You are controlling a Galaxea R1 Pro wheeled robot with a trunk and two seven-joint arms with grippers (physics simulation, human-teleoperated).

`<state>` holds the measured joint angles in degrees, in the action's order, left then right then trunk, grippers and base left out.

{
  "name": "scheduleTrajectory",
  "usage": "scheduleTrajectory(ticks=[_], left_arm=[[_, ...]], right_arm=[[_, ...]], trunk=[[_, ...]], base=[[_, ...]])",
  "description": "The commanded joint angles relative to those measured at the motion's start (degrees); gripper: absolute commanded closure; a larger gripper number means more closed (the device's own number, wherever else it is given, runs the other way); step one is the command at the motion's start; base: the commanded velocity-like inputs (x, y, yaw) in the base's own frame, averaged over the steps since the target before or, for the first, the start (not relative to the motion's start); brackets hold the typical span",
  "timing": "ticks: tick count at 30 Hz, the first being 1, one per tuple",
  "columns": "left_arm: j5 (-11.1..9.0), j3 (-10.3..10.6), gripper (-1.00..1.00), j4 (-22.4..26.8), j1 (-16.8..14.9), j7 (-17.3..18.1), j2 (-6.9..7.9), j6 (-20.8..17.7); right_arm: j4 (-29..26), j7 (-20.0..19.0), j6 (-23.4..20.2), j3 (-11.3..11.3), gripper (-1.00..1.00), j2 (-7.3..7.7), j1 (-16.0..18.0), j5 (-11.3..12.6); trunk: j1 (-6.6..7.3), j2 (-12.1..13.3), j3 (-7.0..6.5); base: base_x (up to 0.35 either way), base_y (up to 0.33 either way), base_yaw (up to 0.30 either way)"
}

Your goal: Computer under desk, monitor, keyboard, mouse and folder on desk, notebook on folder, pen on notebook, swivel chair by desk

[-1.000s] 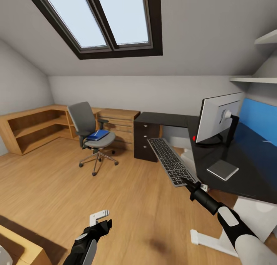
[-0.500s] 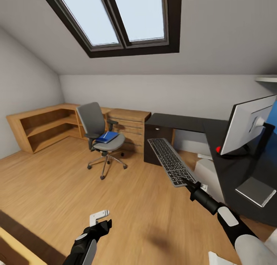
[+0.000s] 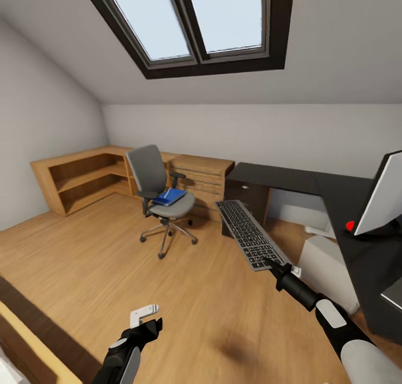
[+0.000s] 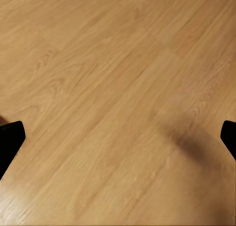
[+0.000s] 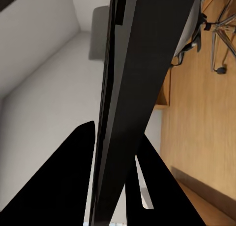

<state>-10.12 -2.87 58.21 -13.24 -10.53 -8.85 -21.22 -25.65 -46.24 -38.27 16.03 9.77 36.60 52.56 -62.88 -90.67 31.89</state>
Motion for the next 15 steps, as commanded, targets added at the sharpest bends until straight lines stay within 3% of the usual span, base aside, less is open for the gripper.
scheduleTrajectory(ticks=[1, 8, 15], left_arm=[[-0.6, 0.0, -1.00, 0.1, 0.0, -0.3, -0.03, -0.2], [-0.6, -0.1, -1.00, 0.1, 0.0, -0.3, -0.03, -0.2], [-0.6, -0.1, -1.00, 0.1, 0.0, -0.3, -0.03, -0.3]], right_arm=[[0.0, -0.2, -0.6, 0.2, 1.00, -0.01, 0.1, 0.5], [0.0, -0.3, -0.7, 0.2, 1.00, 0.01, 0.1, 0.4], [0.0, -0.3, -0.7, 0.2, 1.00, 0.04, 0.1, 0.4]], trunk=[[-0.02, 0.0, 0.10], [-0.02, 0.0, 0.17], [-0.02, 0.0, 0.17]], base=[[0.260, 0.179, 0.090], [0.270, 0.177, 0.015], [0.279, 0.165, -0.208]])
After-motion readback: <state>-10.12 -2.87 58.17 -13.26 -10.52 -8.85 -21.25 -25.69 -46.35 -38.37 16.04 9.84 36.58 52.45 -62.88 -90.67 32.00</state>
